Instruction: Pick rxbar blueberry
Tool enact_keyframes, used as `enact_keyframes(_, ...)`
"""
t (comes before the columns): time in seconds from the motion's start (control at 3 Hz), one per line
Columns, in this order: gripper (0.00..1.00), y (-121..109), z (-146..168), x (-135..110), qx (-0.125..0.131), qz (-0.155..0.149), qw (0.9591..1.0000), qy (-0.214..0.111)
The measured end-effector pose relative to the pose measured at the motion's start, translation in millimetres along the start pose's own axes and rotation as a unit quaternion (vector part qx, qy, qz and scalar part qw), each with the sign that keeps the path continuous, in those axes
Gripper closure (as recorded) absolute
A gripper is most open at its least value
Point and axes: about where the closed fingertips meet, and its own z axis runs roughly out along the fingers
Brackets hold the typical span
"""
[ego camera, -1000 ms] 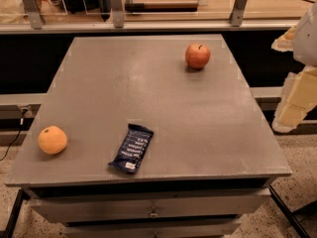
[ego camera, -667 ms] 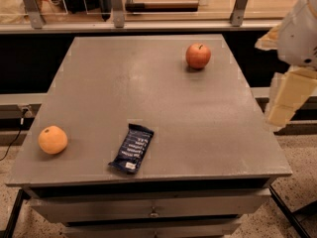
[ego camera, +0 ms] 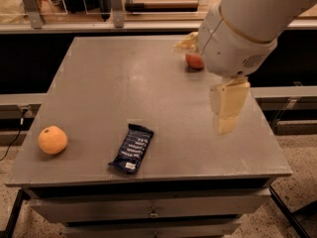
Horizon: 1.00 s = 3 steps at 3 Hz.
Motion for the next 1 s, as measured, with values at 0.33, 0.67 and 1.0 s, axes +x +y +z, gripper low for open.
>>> enact_keyframes(0.33, 0.00, -1.0, 13.8, -48.0, -0.041, -0.120, 0.9906, -0.051)
enact_keyframes(0.67, 0.00, 13.4, 24.8, -83.2, -0.088, -0.230, 0.9654, -0.088)
enact_keyframes(1.0, 0.00, 11.6, 21.3, -86.6, -0.078, -0.246, 0.9622, -0.087)
